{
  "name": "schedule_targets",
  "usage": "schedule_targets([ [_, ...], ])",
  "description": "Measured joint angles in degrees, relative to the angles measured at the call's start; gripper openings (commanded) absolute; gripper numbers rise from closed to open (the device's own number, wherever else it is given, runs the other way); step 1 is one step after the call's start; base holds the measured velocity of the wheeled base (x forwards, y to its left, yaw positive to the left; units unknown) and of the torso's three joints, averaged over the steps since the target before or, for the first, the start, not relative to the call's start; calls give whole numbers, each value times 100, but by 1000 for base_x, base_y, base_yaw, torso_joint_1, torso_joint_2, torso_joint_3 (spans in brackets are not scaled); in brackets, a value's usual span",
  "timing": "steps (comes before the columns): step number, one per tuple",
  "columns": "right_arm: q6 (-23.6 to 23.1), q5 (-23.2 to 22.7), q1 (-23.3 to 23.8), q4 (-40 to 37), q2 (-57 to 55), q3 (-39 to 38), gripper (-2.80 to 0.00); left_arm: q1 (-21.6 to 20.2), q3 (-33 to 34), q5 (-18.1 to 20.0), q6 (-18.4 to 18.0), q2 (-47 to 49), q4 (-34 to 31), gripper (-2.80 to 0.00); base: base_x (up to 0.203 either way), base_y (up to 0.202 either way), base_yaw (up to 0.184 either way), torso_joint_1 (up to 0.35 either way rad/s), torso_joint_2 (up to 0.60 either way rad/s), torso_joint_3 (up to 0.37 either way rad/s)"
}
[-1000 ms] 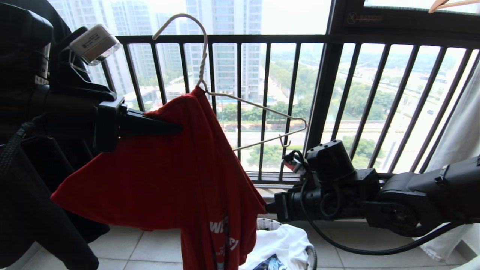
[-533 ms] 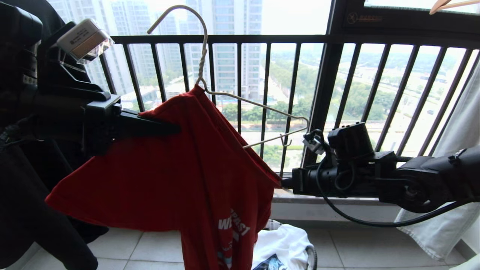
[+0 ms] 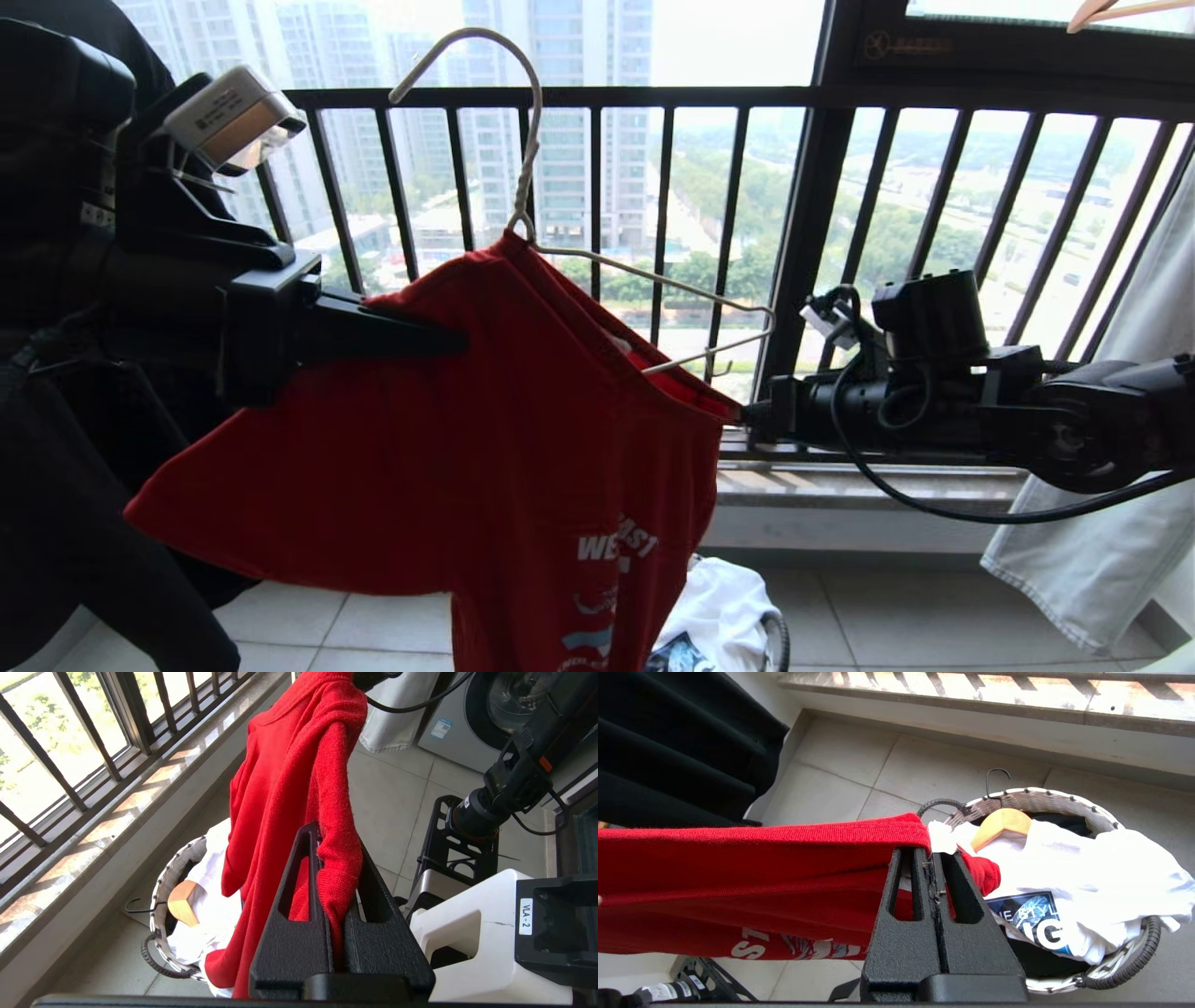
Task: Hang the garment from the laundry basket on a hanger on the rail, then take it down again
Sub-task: Hang the clothes on the clothes rack
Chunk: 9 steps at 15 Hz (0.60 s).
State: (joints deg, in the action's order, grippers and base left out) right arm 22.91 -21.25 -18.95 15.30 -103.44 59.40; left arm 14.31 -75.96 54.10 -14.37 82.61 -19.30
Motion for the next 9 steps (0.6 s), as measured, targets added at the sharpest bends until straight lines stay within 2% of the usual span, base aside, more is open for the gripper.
schedule_targets([
  [3, 0, -300, 262, -58, 151, 52, -280, 87, 9, -5, -112, 135, -1, -280, 0, 0, 0, 0, 0, 0],
  [9, -186, -520, 575, -767, 355, 345, -280, 183, -22, -66, -128, 379, 15, -280, 0, 0, 0, 0, 0, 0],
])
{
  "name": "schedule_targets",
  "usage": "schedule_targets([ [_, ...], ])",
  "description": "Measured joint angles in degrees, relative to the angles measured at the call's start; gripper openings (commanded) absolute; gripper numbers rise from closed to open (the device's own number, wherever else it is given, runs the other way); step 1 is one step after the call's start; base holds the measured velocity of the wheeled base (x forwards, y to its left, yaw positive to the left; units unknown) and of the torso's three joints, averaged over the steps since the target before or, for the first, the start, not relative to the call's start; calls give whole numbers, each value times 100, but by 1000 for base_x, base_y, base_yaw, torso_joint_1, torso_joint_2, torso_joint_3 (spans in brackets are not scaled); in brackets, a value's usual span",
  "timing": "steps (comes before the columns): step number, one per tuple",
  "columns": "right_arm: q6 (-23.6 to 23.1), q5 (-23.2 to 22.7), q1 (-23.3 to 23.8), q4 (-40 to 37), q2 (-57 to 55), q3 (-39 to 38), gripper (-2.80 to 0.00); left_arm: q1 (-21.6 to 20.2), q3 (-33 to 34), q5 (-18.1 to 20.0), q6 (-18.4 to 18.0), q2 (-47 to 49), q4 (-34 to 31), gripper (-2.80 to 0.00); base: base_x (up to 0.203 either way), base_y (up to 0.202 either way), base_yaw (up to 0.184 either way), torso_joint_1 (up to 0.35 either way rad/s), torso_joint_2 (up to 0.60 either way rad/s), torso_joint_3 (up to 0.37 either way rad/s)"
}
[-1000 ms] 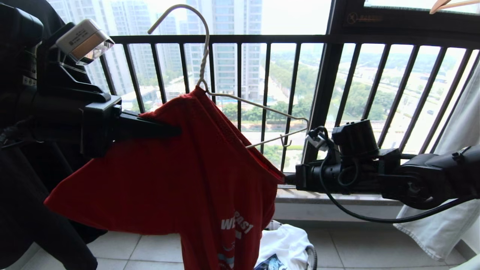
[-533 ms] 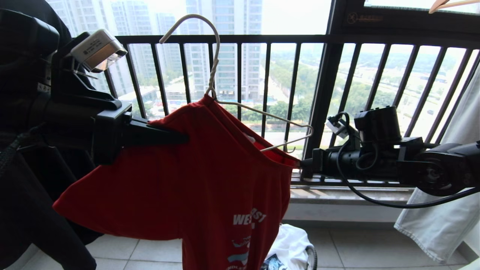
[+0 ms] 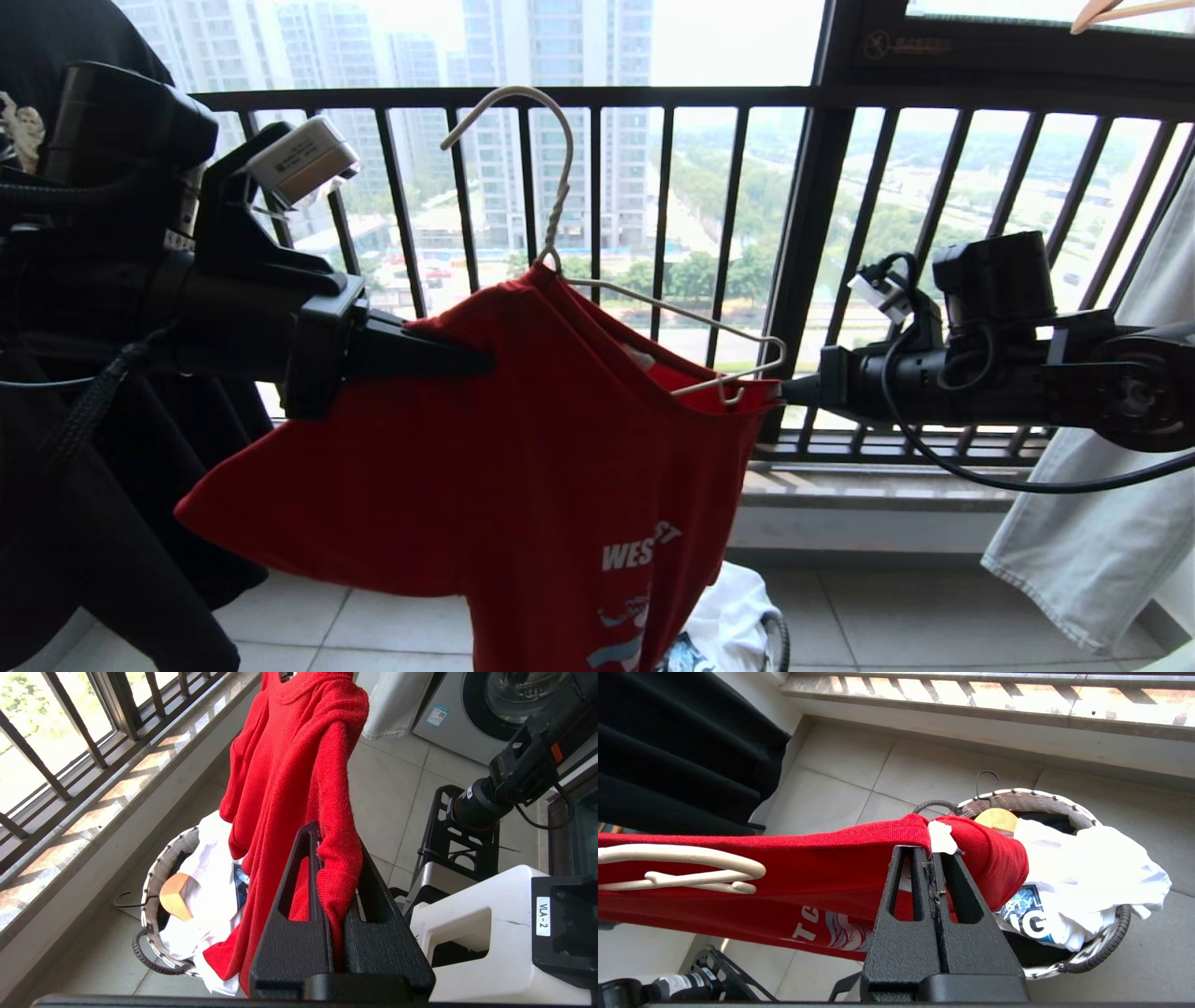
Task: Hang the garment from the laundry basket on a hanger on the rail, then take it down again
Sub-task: Hang the clothes on the clothes rack
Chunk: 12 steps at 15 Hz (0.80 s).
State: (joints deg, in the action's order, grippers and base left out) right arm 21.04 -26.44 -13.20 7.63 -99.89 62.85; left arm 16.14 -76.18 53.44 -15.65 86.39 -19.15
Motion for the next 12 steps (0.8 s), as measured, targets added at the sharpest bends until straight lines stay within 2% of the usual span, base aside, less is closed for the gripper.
schedule_targets([
  [2, -12, -126, 86, -256, 105, 106, -280, 1, -9, -18, 2, 64, 6, -280, 0, 0, 0, 0, 0, 0],
  [6, -112, -257, 264, -1342, 256, 625, -280, 12, 38, -118, 5, 151, 185, -280, 0, 0, 0, 0, 0, 0],
  [12, -120, -277, 390, -1992, 353, 1075, -280, 237, 105, -141, 4, 256, 185, -280, 0, 0, 0, 0, 0, 0],
])
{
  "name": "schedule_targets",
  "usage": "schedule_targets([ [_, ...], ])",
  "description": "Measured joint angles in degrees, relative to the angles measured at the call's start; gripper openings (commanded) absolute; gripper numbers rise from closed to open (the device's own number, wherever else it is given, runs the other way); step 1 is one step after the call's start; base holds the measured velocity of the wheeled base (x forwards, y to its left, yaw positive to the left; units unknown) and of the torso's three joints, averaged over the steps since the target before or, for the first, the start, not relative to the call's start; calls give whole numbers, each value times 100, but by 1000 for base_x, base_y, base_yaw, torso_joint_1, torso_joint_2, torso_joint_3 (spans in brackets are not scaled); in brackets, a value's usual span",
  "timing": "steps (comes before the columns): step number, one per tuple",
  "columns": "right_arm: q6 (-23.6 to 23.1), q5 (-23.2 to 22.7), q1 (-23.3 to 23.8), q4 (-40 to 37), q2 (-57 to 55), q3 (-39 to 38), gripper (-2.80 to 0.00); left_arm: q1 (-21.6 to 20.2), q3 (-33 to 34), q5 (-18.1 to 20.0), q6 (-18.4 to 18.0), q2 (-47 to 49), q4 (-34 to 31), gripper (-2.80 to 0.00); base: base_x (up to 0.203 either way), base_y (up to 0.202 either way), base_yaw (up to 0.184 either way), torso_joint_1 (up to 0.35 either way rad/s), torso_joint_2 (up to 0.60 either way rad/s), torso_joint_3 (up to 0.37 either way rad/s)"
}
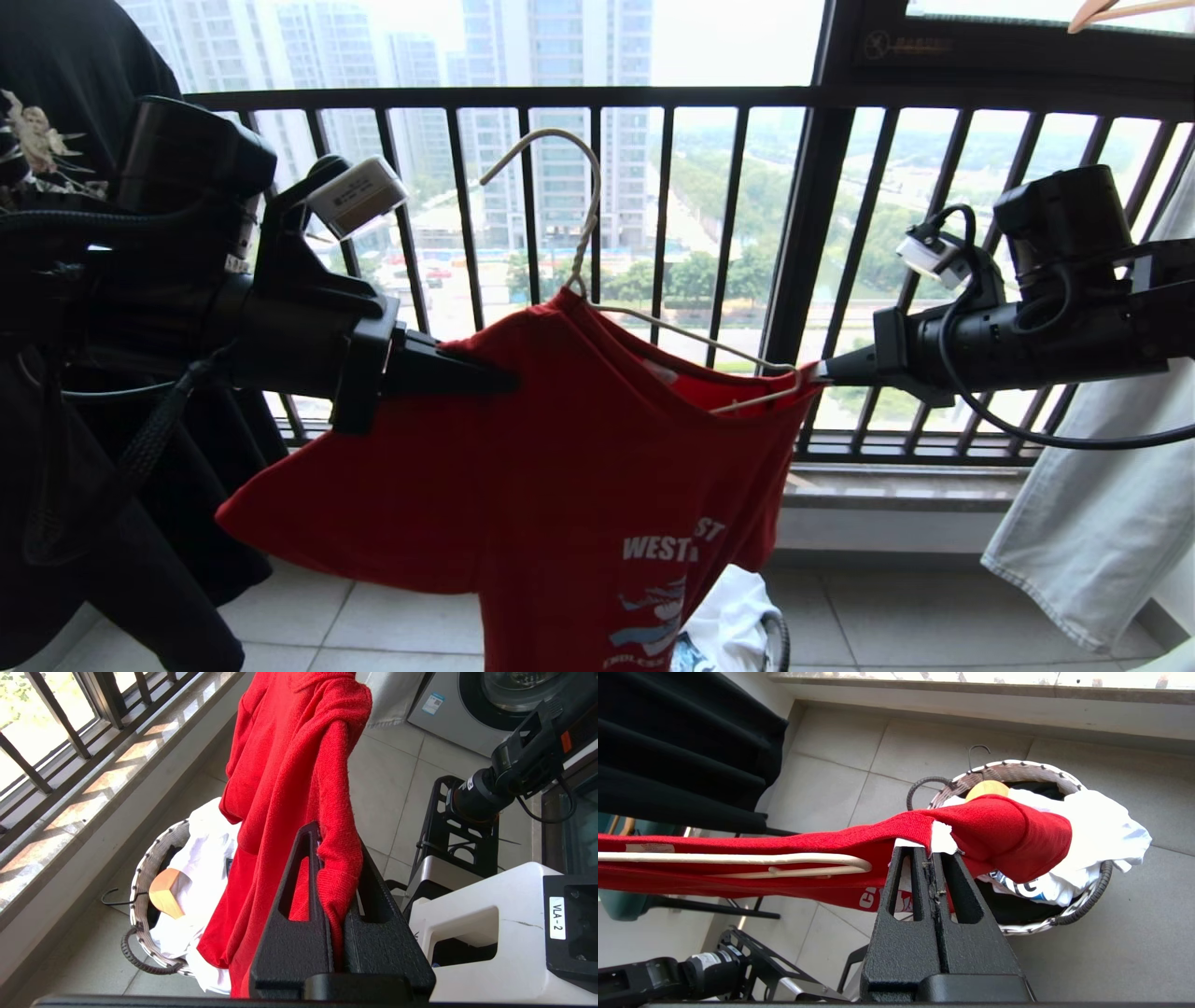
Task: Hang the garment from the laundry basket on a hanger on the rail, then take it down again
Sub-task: Hang the clothes on the clothes rack
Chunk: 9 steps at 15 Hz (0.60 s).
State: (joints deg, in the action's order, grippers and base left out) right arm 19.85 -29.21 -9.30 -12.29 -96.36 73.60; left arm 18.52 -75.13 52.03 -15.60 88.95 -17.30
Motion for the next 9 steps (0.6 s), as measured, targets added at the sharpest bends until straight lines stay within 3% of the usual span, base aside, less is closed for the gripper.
schedule_targets([
  [9, 11, 2, 153, -378, 150, 336, -280, 125, -9, -116, -173, 351, 18, -280, 0, 0, 0, 0, 0, 0],
])
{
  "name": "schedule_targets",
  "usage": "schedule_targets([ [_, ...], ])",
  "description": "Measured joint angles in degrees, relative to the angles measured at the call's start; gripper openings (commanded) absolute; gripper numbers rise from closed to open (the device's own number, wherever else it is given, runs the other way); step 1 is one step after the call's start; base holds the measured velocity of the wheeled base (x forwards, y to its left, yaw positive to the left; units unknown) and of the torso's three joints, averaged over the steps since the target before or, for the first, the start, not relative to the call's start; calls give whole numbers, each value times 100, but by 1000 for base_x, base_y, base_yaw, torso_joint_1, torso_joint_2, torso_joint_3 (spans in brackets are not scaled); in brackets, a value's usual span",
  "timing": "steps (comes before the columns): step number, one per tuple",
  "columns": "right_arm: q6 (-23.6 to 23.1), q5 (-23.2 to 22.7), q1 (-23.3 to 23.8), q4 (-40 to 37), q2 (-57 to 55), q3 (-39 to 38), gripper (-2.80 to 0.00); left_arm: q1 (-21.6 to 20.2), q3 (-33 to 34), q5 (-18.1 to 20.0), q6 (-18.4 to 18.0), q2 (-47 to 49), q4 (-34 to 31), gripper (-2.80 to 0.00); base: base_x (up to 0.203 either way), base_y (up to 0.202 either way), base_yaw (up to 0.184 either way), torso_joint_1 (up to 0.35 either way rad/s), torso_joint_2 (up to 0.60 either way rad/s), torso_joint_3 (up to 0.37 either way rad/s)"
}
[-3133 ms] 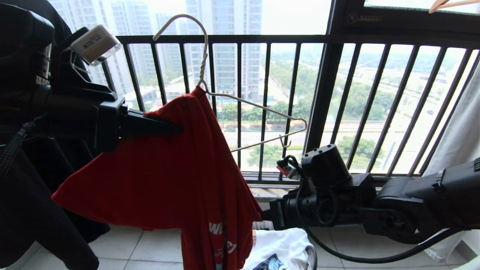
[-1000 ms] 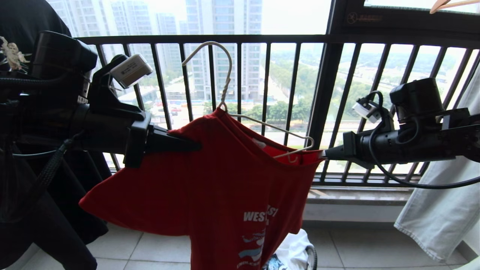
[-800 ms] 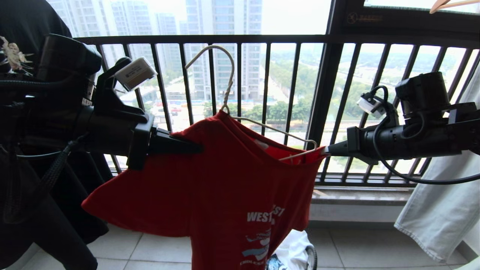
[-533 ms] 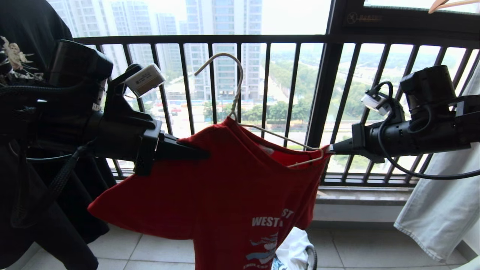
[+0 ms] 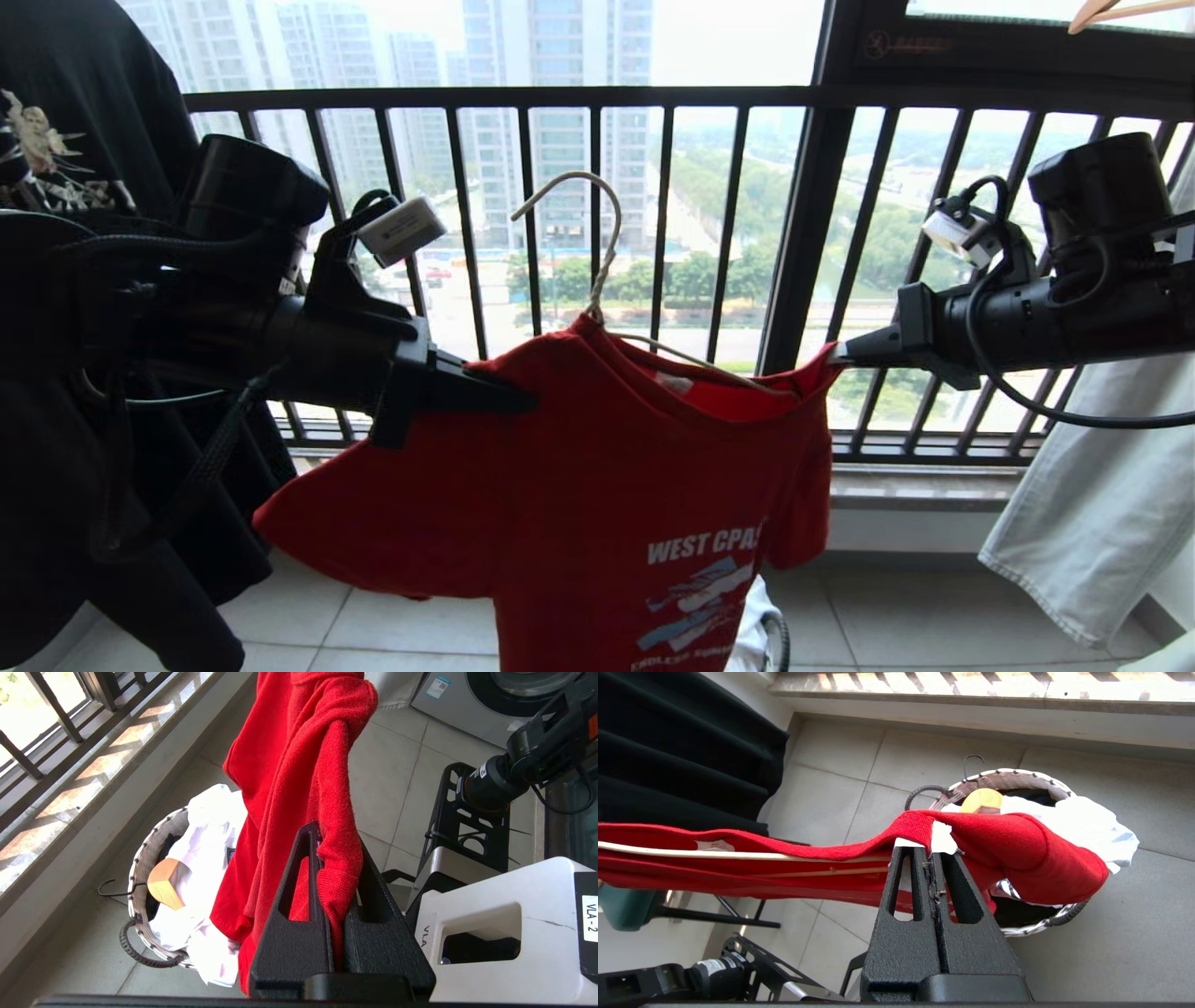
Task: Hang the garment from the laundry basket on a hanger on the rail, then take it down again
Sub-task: Hang the clothes on the clothes rack
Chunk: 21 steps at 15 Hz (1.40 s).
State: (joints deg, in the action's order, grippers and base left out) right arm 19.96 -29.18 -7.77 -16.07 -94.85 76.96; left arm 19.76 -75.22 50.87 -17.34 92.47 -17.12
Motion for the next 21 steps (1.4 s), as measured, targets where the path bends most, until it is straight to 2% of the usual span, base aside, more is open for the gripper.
schedule_targets([
  [10, 30, -69, -157, -9, 225, -61, -280, 416, 6, -70, 4, 505, 45, -280, 0, 0, 0, 0, 0, 0],
  [13, 38, -68, -311, -9, 282, -123, -280, 438, 81, -369, 66, 647, 532, -280, 0, 0, 0, 0, 0, 0],
  [15, 44, -49, -380, -2, 313, -150, -280, 440, 116, -428, 72, 706, 621, -280, 0, 0, 0, 0, 0, 0],
  [19, 41, 50, -317, 15, 338, -117, -280, 435, 143, -989, 26, 670, 657, -280, 0, 0, 0, 0, 0, 0],
  [21, 48, 41, -308, 13, 371, -113, -280, 440, 228, -1058, 39, 670, 923, -280, 0, 0, 0, 0, 0, 0],
])
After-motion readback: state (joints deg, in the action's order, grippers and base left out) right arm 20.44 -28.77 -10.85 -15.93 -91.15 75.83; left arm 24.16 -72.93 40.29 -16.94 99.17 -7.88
